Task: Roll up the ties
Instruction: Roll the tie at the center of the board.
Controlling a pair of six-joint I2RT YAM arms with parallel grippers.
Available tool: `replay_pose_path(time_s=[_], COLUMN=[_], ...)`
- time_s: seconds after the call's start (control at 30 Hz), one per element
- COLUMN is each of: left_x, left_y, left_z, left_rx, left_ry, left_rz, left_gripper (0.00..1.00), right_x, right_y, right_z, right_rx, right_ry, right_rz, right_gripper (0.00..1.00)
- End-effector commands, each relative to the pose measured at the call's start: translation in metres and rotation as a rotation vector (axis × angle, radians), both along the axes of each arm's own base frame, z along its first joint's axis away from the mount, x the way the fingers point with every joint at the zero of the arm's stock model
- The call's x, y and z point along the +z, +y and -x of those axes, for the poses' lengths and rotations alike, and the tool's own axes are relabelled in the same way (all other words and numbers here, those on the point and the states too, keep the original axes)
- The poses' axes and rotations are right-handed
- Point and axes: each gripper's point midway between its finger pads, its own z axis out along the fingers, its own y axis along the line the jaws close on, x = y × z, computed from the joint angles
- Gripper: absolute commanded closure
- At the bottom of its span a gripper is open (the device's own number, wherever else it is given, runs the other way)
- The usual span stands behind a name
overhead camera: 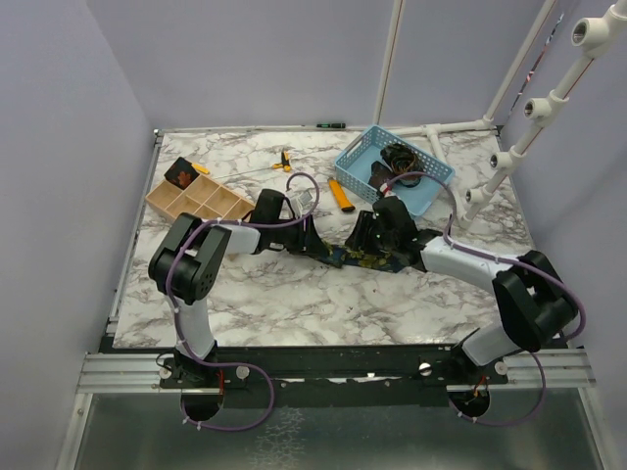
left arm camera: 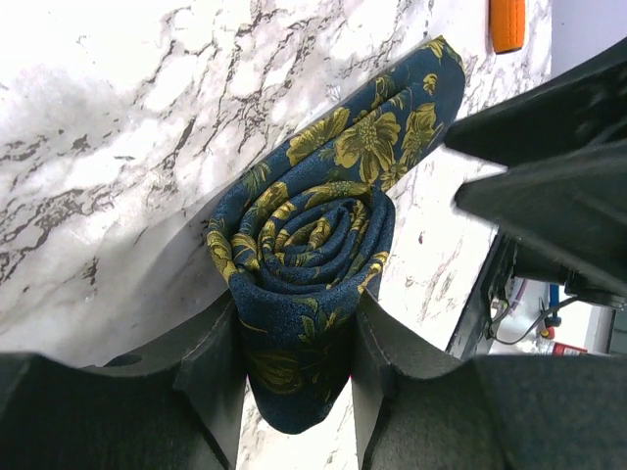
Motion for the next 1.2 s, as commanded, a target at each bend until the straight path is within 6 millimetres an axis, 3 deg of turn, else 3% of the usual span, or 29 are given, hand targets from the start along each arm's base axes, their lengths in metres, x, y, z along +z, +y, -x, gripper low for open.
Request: replay_pose_path(time_s=[0.0,0.07,0.23,0.7,0.93,1.17], left_x=[-0.013,-0.013,-0.005,0.017,0.005,-0.003], left_y=[0.013,0.018,0.026,0.057,0.082,0.101], left_z=[0.011,0.012,0.020,0.023,0.022,0.022], left_rx=[0.053,0.077,0.125,0.330,0.393,0.401], left_ry=[0.039,0.047,0.041,0.034,0.013,-0.040], left_rz=[-0.088,-0.114,-0.167,-0.273,-0.466,-0.738], left_gripper=[0.93,0.99,1.00,1.00,1.00,1.00], right_x=[0.000,-0.009,-0.040,-0.084,-0.095,-0.090], right_y=[-0.048,-0.065,-0.082,-0.074,-0.072,-0.045], right_z=[-0.009,-0.013,-0.010,0.057,0.090,0.115], right_rx=[-0.169,-0.216,-0.242,-0.181,-0.159,-0.094], right_ry=[-0.050,-0.029,0.025,0.185,0.217,0.220], right_rz=[0.186,0.243,0.309,0.247,0.226,0.204], right_gripper=[0.50,0.52,0.58,0.67,0.68,0.68])
